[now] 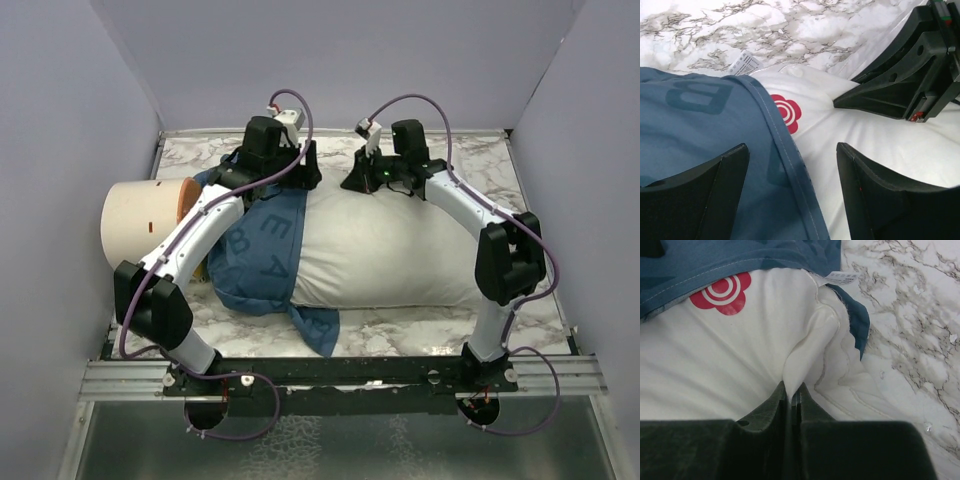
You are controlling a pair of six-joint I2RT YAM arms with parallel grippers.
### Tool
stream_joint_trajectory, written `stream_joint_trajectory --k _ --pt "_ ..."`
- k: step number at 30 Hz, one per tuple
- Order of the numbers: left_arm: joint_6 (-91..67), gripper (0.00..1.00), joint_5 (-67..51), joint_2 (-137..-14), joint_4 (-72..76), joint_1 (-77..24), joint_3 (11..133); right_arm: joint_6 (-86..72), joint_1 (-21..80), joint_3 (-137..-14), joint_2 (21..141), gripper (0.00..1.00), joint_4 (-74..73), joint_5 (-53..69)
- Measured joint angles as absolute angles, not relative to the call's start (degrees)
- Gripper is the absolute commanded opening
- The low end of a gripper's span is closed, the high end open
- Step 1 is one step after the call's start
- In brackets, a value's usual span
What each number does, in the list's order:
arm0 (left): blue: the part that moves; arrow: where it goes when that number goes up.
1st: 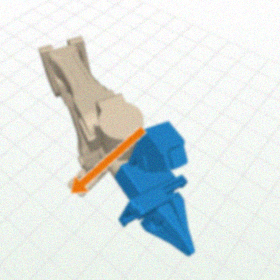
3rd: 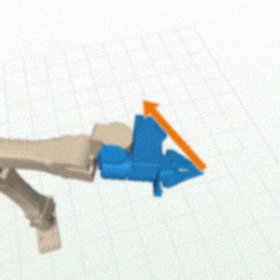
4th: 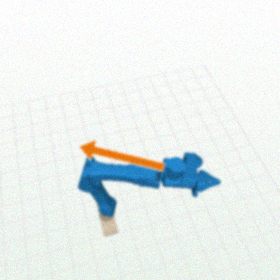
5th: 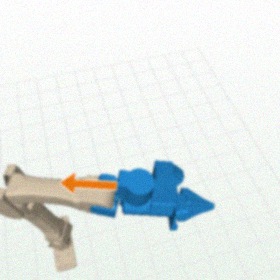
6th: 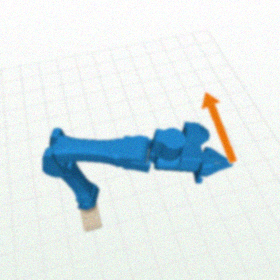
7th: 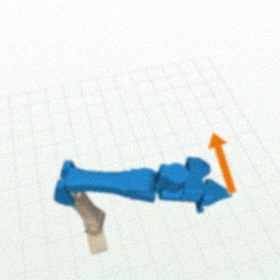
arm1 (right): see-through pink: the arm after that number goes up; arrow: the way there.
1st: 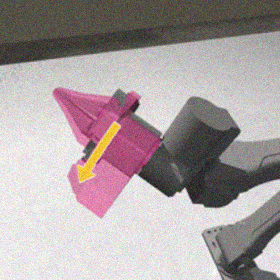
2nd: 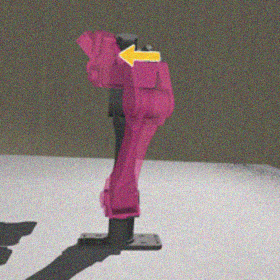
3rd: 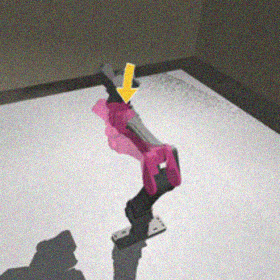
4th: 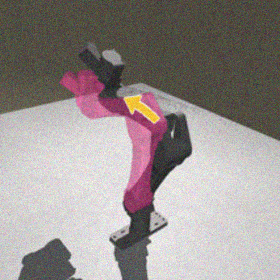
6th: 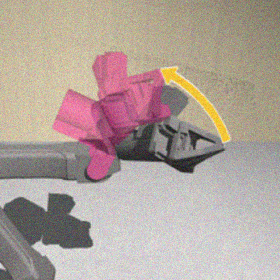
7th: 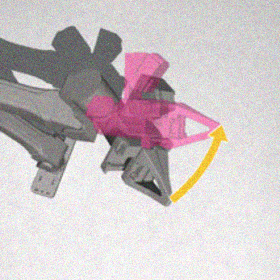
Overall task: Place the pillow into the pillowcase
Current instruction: Stuff the pillow into the pillowcase.
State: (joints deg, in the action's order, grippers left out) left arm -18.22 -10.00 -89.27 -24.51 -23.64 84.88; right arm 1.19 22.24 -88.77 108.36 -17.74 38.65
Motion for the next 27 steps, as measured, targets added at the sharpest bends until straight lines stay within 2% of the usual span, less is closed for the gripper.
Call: stream_joint_trajectory --k 1,3,7,8,10,12,20,27 --pt "-17.74 0.70 -8.40 -89.78 -25.19 -24.71 85.52 0.54 22.24 -87.37 107.96 0.01 -15.90 38.70" --pt "-16.53 0.60 -5.17 -90.87 -26.33 -26.61 86.46 -0.67 22.17 -85.60 107.37 0.01 -13.04 38.74" --pt "-13.98 0.47 1.58 -94.15 -30.15 -29.15 89.54 -3.01 22.09 -81.87 105.80 0.01 -7.51 38.72" --pt "-13.32 0.39 2.92 -95.04 -31.00 -29.36 90.52 -3.44 22.09 -81.14 105.41 0.01 -6.52 38.70" --pt "-12.19 0.16 5.30 -97.03 -32.82 -29.50 92.64 -4.27 22.06 -80.09 104.81 0.01 -4.95 38.68" --pt "-11.38 0.02 6.90 -98.89 -34.22 -29.52 94.72 -4.73 22.04 -79.70 104.53 0.01 -4.14 38.63" --pt "-9.76 0.00 8.56 -103.79 -40.42 -30.96 104.12 -5.85 22.04 -79.53 104.16 0.01 -3.16 37.69" --pt "-12.56 0.00 -2.70 -107.70 -42.00 -31.22 119.59 -7.84 20.73 -86.35 103.92 0.01 -6.66 34.89"
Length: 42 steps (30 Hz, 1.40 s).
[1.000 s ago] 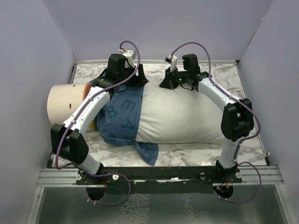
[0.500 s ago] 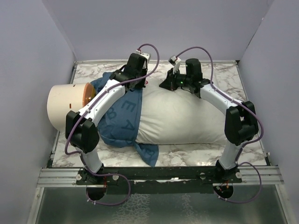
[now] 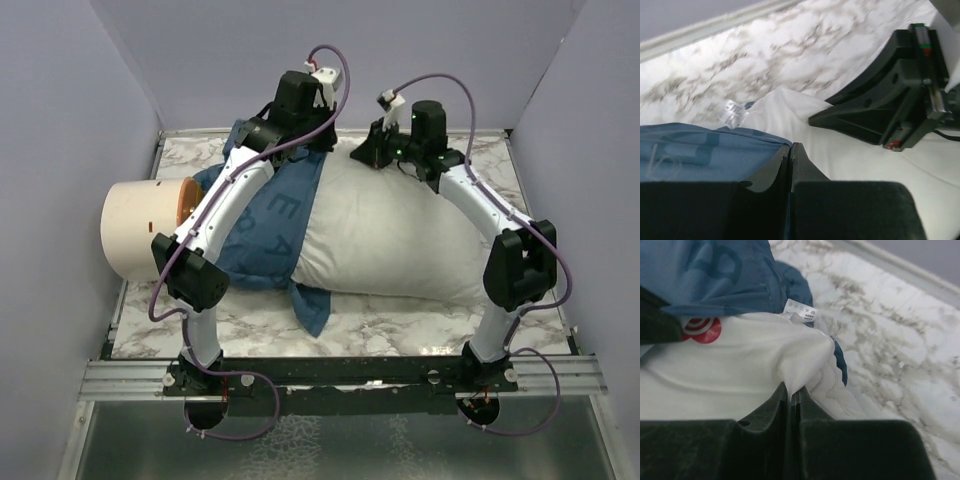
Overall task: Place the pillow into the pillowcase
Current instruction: Stuff the pillow into the pillowcase.
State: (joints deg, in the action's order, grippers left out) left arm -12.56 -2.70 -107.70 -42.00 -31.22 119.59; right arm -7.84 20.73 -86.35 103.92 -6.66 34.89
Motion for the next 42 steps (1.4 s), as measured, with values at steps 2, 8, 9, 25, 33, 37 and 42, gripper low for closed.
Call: stream_joint_trajectory --k 2,8,9,25,33,37,42 --pt "-14.17 0.00 -6.13 -108.53 -40.51 -31.20 123.48 -8.64 19.40 -90.24 103.90 0.01 -7.90 34.15" --pt "-19.42 0.00 -14.66 -104.40 -22.65 -31.22 118.58 -8.78 15.53 -90.39 95.42 0.01 -3.25 30.26" --pt "-20.05 0.00 -15.70 -102.43 -20.12 -31.24 114.89 -7.99 15.25 -85.62 90.52 0.01 0.03 29.93" --pt "-25.19 0.00 -19.97 -77.56 23.77 -33.58 41.76 -5.69 24.43 -33.45 63.22 0.49 25.02 46.15" --pt "-24.88 0.00 -19.62 -71.79 26.79 -35.18 38.59 -1.43 24.88 -50.11 56.21 0.84 6.83 48.40" --pt "-24.49 0.00 -19.00 -69.76 26.57 -35.53 37.36 1.89 24.95 -61.67 60.60 0.85 0.21 42.22" --pt "-23.73 0.00 -18.31 -67.20 25.23 -35.77 36.47 5.26 25.96 -68.73 71.96 0.81 -6.48 32.21"
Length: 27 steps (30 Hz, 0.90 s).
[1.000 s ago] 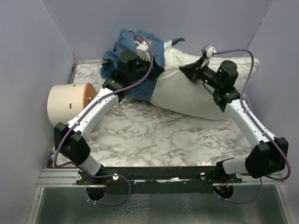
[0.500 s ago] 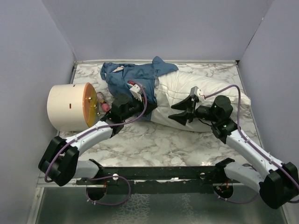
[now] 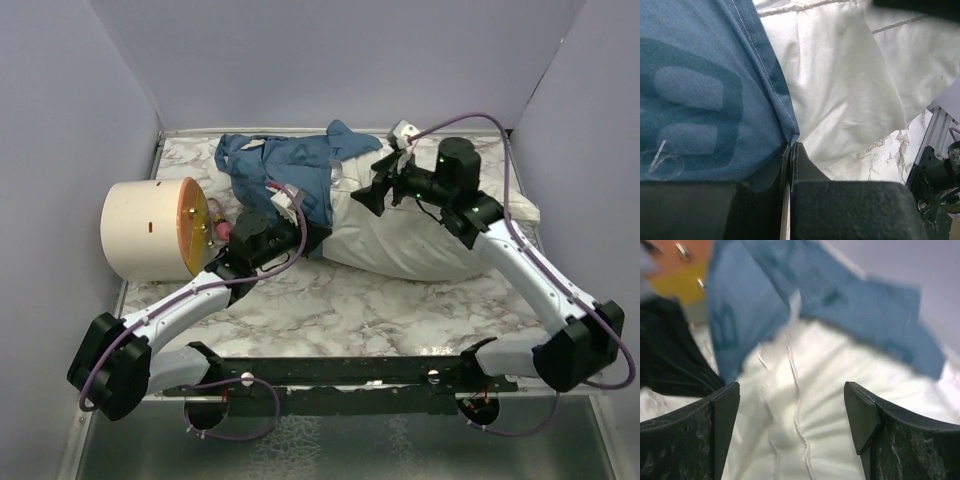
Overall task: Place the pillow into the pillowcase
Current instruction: Stuff the pillow into the pillowcase.
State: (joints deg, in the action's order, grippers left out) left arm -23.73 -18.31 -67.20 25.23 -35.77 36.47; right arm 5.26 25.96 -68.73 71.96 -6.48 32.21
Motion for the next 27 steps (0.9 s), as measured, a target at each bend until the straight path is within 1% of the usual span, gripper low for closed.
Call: stream_joint_trajectory --k 1,3,4,7,8,9,10,13,16,20,22,25,26,27 --pt "-23.62 0.00 -18.04 -66.57 24.82 -35.77 36.36 5.78 26.15 -68.69 74.00 0.79 -8.27 30.72" --pt "-23.46 0.00 -17.52 -65.39 24.25 -35.77 36.12 6.85 26.61 -68.01 77.43 0.68 -11.57 28.42" --pt "-23.44 0.00 -17.37 -64.82 23.88 -35.77 36.07 7.25 27.00 -67.59 78.59 0.59 -12.45 27.42" --pt "-23.59 0.00 -17.08 -63.24 22.13 -35.79 36.03 8.49 28.58 -67.07 79.07 0.21 -12.84 25.06" --pt "-23.77 0.00 -17.06 -62.78 21.63 -35.81 36.03 8.47 28.97 -67.07 78.94 0.11 -12.73 24.60" --pt "-23.99 0.00 -17.08 -62.37 21.34 -35.83 36.03 7.86 29.21 -67.05 78.91 0.05 -12.73 24.23" --pt "-24.32 0.00 -17.10 -62.06 21.28 -35.86 36.07 7.64 29.45 -66.67 79.07 0.02 -12.01 23.99" --pt "-25.08 0.00 -17.17 -62.06 19.79 -36.01 37.50 5.13 29.82 -64.55 79.79 0.01 -7.70 24.29" --pt "-25.82 0.00 -17.43 -62.98 18.22 -36.34 40.23 -0.43 30.20 -61.21 81.76 0.01 2.20 25.65" --pt "-27.38 0.00 -17.61 -65.01 19.22 -37.04 40.99 -8.99 31.35 -58.17 87.64 0.01 17.34 25.93" --pt "-28.08 0.00 -17.63 -65.91 20.86 -37.36 40.12 -14.00 31.77 -56.29 90.89 0.01 26.11 26.35" --pt "-29.15 0.00 -17.30 -66.06 24.99 -37.80 35.38 -18.46 32.21 -54.65 94.06 0.01 34.57 27.64" --pt "-29.30 0.07 -16.78 -65.98 25.96 -38.00 33.54 -19.53 32.42 -54.00 94.98 0.01 36.91 28.49" --pt "-29.34 0.19 -16.14 -65.60 26.22 -38.13 31.88 -20.16 32.64 -53.45 95.39 0.01 38.20 29.15"
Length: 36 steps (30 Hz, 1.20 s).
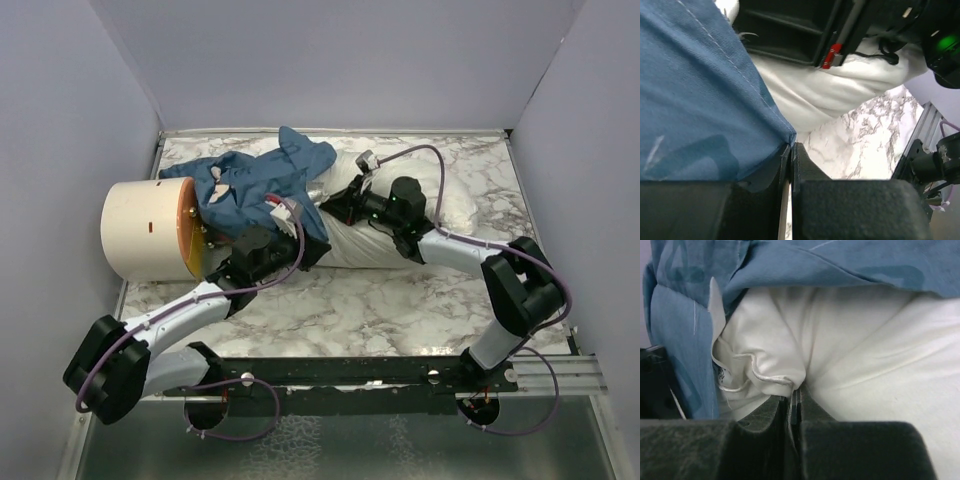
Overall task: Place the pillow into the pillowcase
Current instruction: Stuff the pillow into the pillowcase.
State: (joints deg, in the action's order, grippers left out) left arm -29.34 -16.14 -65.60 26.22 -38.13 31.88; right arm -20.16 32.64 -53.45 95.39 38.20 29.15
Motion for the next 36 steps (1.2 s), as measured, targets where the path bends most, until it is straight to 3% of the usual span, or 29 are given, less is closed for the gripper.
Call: stream_joint_trajectory --k 3,5,11,18,27,31,33,34,36 --pt "-29.34 0.47 -13.85 -62.37 23.88 -38.87 29.08 -20.95 33.41 -50.43 95.35 0.01 42.24 30.96" --pt "-29.15 0.56 -12.58 -59.18 19.66 -39.59 29.58 -20.91 33.82 -48.23 94.74 0.01 44.51 31.57" --pt "-24.23 0.65 -10.57 -54.59 -2.37 -39.83 47.81 -20.82 34.09 -43.05 93.32 0.01 49.76 32.71" --pt "-15.53 0.76 -4.97 -65.19 -22.68 -39.70 81.45 -22.02 34.09 -42.59 94.83 0.01 53.78 34.41" --pt "2.24 0.82 4.45 -84.05 -35.55 -39.70 91.22 -22.46 34.09 -42.59 94.83 0.01 54.00 35.20" --pt "7.46 0.80 8.56 -90.30 -38.52 -39.70 93.45 -22.57 34.09 -42.57 94.83 0.01 54.06 35.29" --pt "9.19 0.74 10.61 -91.59 -38.87 -39.70 94.35 -22.70 34.09 -42.46 94.83 0.01 54.17 35.29" --pt "9.63 0.61 11.62 -93.17 -39.27 -39.70 95.92 -22.72 34.09 -42.37 94.80 0.01 54.28 35.29" --pt "10.22 0.20 13.91 -94.50 -39.70 -39.70 98.00 -22.72 34.09 -42.11 94.67 0.01 54.43 35.29"
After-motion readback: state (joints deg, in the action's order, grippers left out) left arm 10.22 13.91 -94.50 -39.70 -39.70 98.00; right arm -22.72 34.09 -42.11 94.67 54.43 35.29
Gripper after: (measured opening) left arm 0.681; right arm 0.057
